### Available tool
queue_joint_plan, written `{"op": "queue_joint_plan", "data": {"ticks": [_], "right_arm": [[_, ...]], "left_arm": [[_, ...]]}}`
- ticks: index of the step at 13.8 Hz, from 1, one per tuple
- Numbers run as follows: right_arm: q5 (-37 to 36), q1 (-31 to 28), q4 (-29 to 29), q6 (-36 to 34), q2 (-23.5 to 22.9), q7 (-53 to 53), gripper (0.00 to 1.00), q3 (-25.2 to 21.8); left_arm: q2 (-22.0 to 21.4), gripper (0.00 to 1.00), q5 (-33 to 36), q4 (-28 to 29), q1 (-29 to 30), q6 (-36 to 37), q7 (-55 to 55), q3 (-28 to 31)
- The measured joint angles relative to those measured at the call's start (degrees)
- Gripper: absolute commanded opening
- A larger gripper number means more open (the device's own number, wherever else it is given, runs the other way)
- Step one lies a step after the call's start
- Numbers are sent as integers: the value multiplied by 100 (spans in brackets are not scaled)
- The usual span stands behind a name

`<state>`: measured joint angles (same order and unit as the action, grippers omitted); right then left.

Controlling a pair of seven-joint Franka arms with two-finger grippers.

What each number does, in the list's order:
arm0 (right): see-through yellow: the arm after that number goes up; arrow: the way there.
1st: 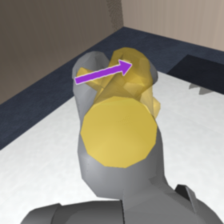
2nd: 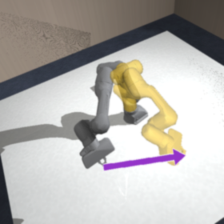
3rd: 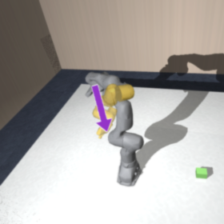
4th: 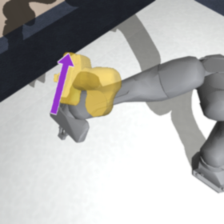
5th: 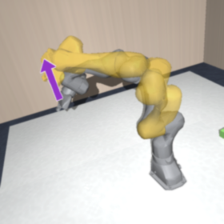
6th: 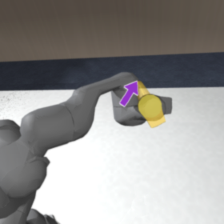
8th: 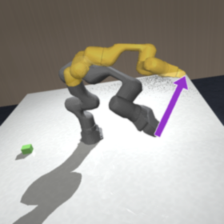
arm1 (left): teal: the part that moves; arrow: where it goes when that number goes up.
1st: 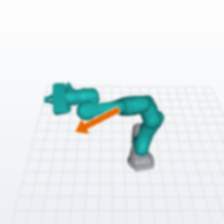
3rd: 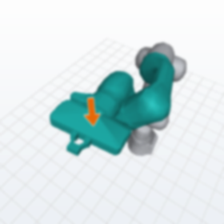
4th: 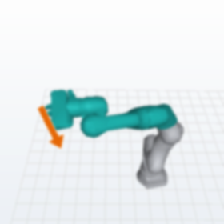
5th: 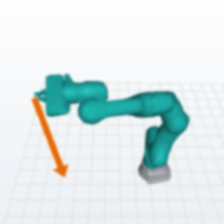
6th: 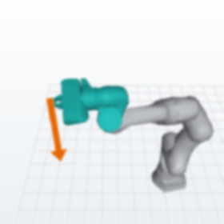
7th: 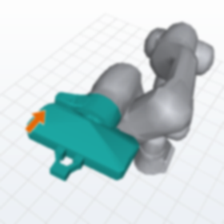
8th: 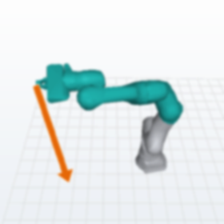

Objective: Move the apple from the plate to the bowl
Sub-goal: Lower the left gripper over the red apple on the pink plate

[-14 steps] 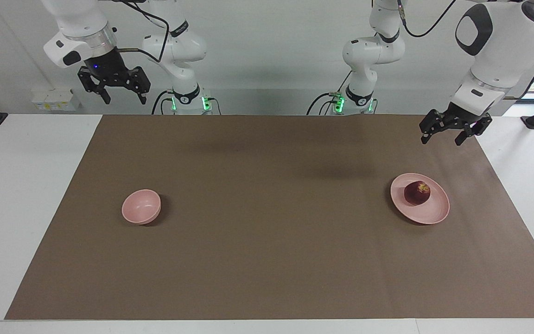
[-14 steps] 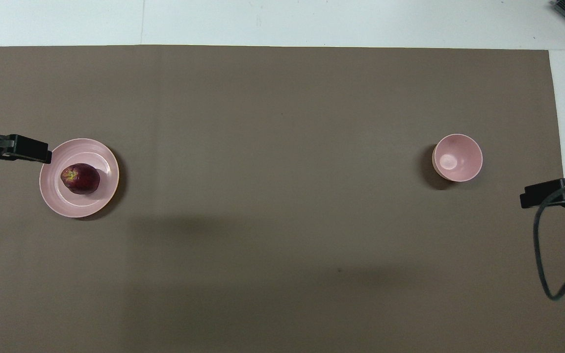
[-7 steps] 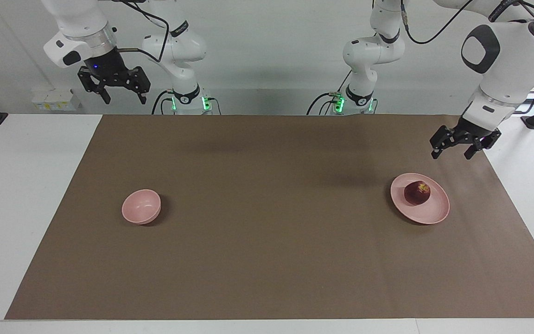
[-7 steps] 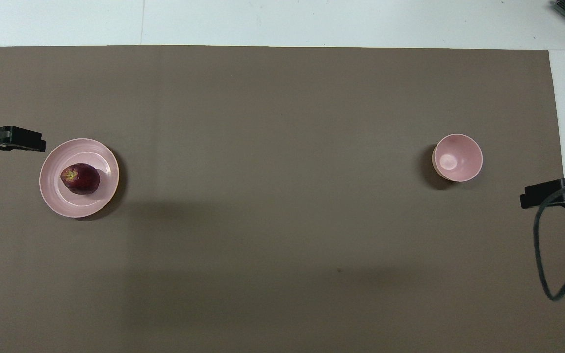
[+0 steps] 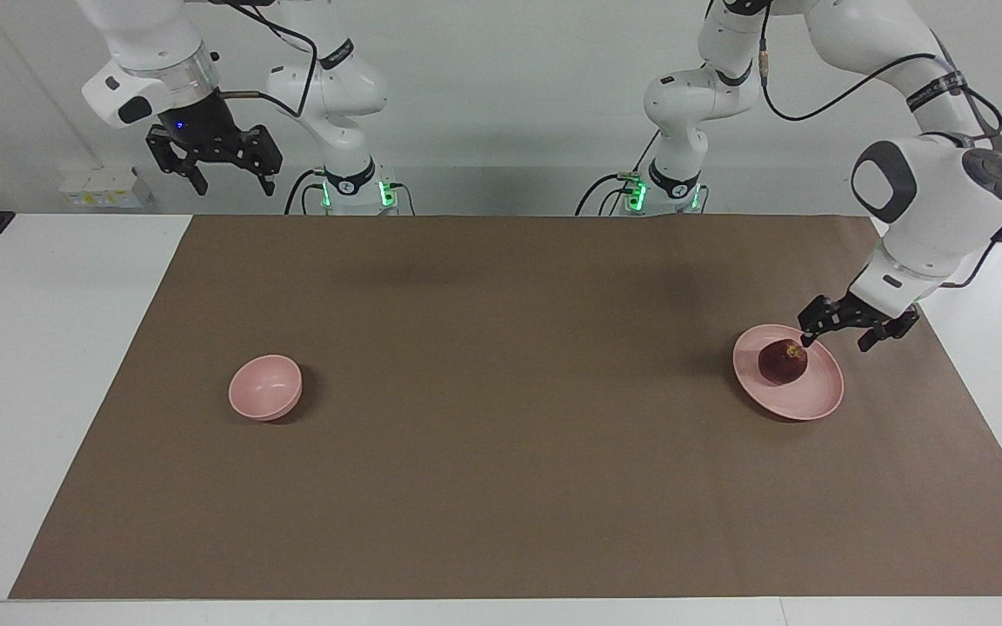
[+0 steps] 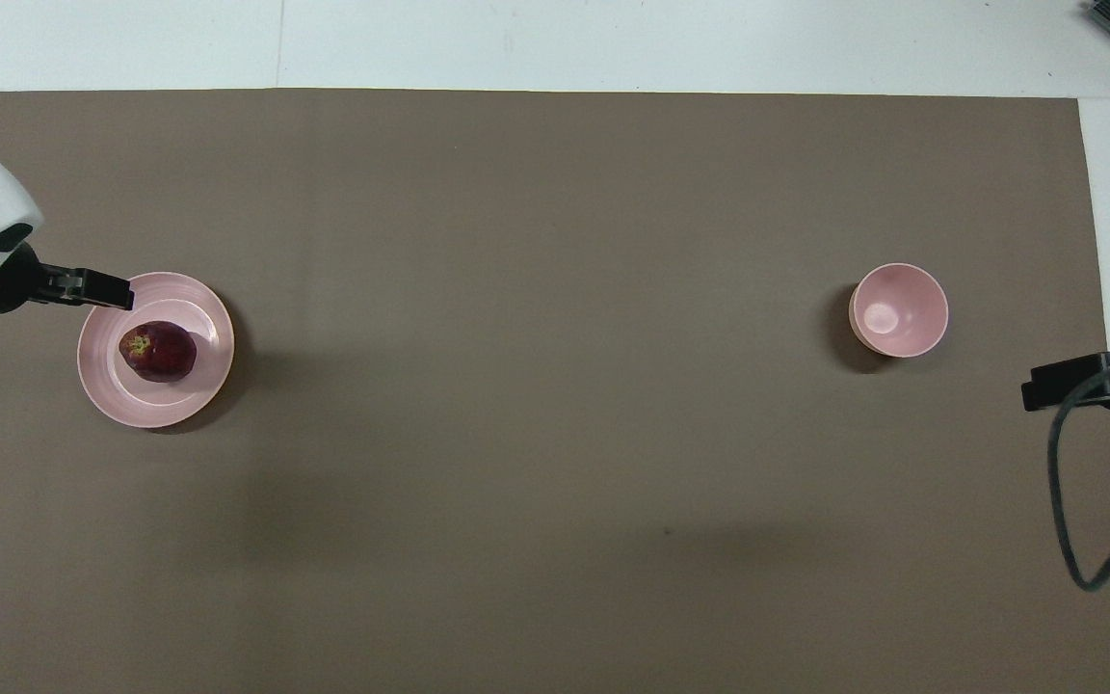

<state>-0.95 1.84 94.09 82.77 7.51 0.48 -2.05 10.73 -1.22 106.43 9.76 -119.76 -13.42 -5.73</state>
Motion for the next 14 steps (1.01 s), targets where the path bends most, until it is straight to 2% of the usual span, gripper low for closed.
{"op": "queue_joint_plan", "data": {"ticks": [8, 14], "right_arm": [[0, 0, 8, 0, 4, 0, 100, 0], [0, -1, 10, 0, 4, 0, 100, -1]], "left_arm": [[215, 100, 0, 784, -35, -743, -339, -41], [283, 100, 0, 1007, -31, -1082, -472, -30]]}}
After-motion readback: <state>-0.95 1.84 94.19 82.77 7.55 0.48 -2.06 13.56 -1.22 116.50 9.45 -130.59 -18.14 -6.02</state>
